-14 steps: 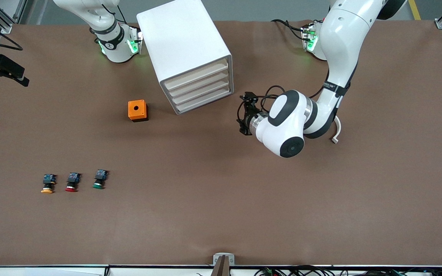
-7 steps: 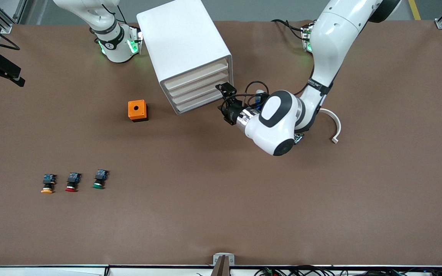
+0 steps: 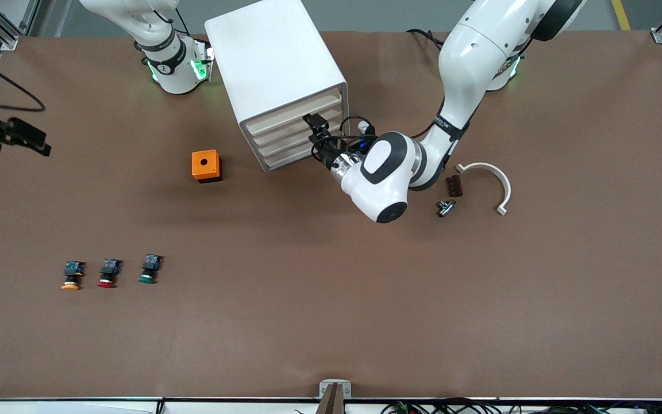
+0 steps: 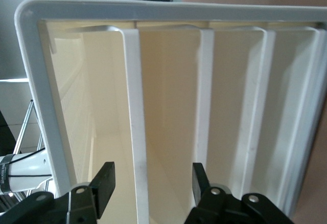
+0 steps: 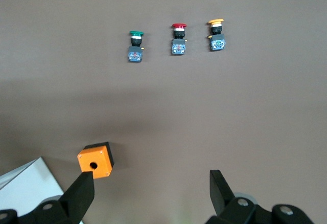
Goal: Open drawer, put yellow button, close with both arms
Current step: 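Pull the top drawer open with the left gripper while the right gripper reaches the buttons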
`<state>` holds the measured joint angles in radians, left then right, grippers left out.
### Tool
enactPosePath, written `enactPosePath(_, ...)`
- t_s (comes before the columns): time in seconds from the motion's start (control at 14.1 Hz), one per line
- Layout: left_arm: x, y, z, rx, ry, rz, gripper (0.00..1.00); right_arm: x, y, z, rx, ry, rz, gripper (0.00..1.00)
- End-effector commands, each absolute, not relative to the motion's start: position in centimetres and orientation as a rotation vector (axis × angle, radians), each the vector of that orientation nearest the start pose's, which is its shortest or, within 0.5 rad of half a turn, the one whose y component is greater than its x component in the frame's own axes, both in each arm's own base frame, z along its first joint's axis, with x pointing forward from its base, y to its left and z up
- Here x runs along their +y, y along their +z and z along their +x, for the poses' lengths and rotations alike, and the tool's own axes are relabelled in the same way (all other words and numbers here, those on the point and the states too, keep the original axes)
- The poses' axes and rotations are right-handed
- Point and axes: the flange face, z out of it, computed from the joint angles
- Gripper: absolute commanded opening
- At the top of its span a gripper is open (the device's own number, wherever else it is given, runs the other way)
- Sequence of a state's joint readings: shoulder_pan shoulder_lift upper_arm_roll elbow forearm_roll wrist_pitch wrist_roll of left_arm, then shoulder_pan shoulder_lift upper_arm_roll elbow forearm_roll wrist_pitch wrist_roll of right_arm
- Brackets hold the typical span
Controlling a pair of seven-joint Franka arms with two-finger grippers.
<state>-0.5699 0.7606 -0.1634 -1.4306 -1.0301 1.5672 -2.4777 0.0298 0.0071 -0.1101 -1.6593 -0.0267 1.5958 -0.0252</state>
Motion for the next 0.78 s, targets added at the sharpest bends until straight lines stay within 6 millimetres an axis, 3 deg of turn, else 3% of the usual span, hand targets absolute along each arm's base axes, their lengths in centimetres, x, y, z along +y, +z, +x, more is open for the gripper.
enactPosePath(0.0, -52.0, 27.2, 44.9, -1.867, 1.353, -1.018, 0.65, -8.0, 53.8, 58.6, 0.161, 0.143, -3.169, 1.00)
enactPosePath(0.14, -52.2, 27.2, 44.5, -1.857, 1.346, -1.017, 0.54, -9.0, 52.2, 59.6, 0.145, 0.109, -3.179, 1.00)
enactPosePath(0.35, -53.0, 26.7, 43.5, -1.839, 1.332, -1.029, 0.32, -12.6, 47.1, 61.1, 0.188, 0.096, -3.184, 1.00)
enactPosePath(0.5, -53.0, 26.7, 43.5, -1.837, 1.334, -1.036, 0.21, -15.2, 44.0, 62.0, 0.126, 0.085, -3.191, 1.00)
enactPosePath(0.71, -52.9, 26.5, 43.8, -1.842, 1.339, -1.040, 0.04, -17.5, 38.9, 63.6, 0.092, 0.049, -3.202, 1.00)
